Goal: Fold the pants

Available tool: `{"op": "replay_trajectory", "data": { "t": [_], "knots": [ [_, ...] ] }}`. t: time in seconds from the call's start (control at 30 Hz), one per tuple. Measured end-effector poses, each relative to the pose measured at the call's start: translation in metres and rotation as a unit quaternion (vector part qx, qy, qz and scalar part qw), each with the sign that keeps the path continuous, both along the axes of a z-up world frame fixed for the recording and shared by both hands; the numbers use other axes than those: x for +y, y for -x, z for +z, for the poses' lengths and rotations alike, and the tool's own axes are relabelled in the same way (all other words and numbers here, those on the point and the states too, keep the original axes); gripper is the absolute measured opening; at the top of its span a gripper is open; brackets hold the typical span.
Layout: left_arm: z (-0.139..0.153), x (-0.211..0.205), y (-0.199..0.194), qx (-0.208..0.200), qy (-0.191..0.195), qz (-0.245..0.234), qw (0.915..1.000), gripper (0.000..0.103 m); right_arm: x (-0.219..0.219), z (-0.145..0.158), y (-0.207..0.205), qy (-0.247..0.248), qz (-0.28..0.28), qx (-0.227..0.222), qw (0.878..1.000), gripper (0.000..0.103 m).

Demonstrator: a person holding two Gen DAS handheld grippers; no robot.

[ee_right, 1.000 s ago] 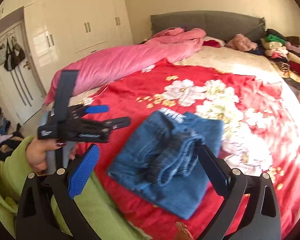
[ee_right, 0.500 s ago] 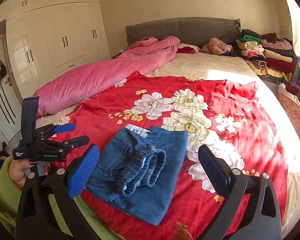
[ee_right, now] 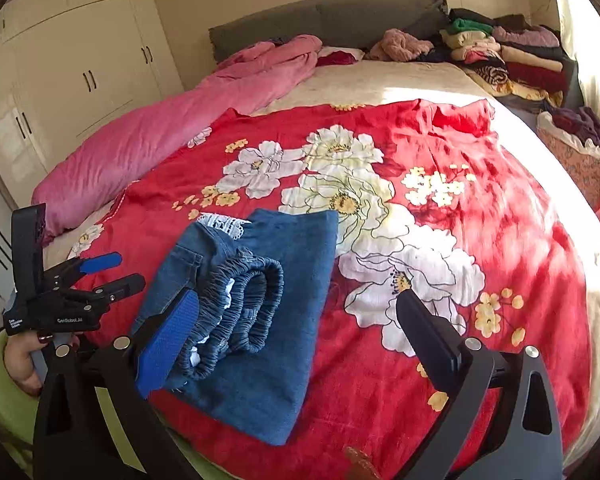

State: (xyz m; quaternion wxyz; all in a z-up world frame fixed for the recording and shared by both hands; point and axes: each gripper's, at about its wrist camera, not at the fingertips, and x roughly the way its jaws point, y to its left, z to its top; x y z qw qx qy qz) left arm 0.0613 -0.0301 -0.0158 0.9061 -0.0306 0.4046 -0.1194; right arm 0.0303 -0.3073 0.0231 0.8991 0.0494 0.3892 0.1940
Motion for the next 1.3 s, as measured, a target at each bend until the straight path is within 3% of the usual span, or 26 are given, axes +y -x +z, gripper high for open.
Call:
{"op": "replay_trajectory", "data": {
  "t": [0.37,0.43,0.5,0.6,1.03,1.1,1.23,1.3],
  "knots": [
    [-0.025,-0.013,-0.015,0.047,0.017,-0.011,0.9987,0.093,0.009,-0.049,-0.032,-0.009,0.021,0.07,0.997,0.098],
    [-0.029,-0.015,-0.018,0.053,0.019,-0.013,0.9983,0.093,0.012,-0.057,-0.038,-0.013,0.027,0.082,0.996,0.093],
    [-0.031,-0.015,-0.021,0.057,0.025,-0.013,0.998,0.093,0.016,-0.063,-0.043,-0.02,0.04,0.094,0.995,0.077],
    [-0.035,-0.018,-0.025,0.061,0.026,-0.012,0.9977,0.093,0.026,-0.068,-0.046,-0.022,0.061,0.097,0.993,0.067],
    [-0.039,-0.028,-0.035,0.065,0.03,-0.028,0.997,0.093,0.04,-0.079,-0.059,-0.032,0.09,0.094,0.991,0.067],
    [-0.039,-0.03,-0.035,0.066,0.033,-0.032,0.9968,0.089,0.04,-0.079,-0.058,-0.035,0.091,0.089,0.991,0.062],
    [-0.039,-0.031,-0.036,0.074,0.063,-0.044,0.9943,0.061,0.044,-0.077,-0.054,-0.038,0.109,0.078,0.99,0.039],
    [-0.036,-0.033,-0.034,0.068,0.058,-0.042,0.9951,0.05,0.05,-0.071,-0.049,-0.027,0.114,0.063,0.991,0.027]
  ]
}}
